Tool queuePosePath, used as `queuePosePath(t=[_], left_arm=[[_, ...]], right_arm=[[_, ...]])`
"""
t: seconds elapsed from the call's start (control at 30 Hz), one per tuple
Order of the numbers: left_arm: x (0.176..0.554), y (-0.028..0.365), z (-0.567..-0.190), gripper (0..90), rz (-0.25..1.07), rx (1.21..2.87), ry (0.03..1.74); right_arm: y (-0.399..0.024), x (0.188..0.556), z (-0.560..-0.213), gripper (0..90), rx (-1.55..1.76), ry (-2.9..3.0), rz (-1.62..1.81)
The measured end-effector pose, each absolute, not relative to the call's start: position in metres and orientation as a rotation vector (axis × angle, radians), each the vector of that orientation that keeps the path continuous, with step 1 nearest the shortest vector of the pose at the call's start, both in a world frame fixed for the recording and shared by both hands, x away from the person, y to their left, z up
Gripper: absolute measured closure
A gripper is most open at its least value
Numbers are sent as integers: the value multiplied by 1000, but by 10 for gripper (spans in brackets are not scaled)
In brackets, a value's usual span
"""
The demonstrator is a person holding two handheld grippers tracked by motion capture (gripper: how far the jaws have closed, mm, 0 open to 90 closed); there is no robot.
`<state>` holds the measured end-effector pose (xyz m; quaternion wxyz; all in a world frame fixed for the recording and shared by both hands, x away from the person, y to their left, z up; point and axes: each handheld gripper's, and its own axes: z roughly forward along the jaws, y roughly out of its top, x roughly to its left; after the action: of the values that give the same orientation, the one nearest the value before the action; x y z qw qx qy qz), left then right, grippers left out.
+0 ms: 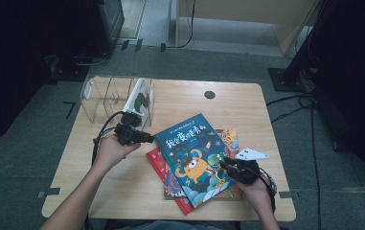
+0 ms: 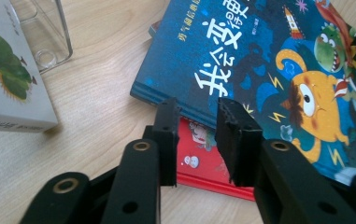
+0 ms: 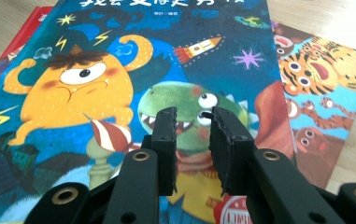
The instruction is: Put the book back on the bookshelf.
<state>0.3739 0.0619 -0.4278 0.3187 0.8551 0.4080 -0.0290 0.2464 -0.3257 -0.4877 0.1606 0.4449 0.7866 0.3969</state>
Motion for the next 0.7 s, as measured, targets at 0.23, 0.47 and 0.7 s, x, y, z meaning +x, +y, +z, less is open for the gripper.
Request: queuePosePath(t=[0.23,0.47,0.7], left_arm=[[371,51,-435,809,-45,2287,1033],[374,45,-442,840,-95,2280,1019],[379,42,-448,793,-162,2280,993]], right_arm=[[-332,237,-492,733,1309,2225,1124],[-340,226,-494,768,1338,2201,1110],[-349,214,-496,800,1363,2167,1111]])
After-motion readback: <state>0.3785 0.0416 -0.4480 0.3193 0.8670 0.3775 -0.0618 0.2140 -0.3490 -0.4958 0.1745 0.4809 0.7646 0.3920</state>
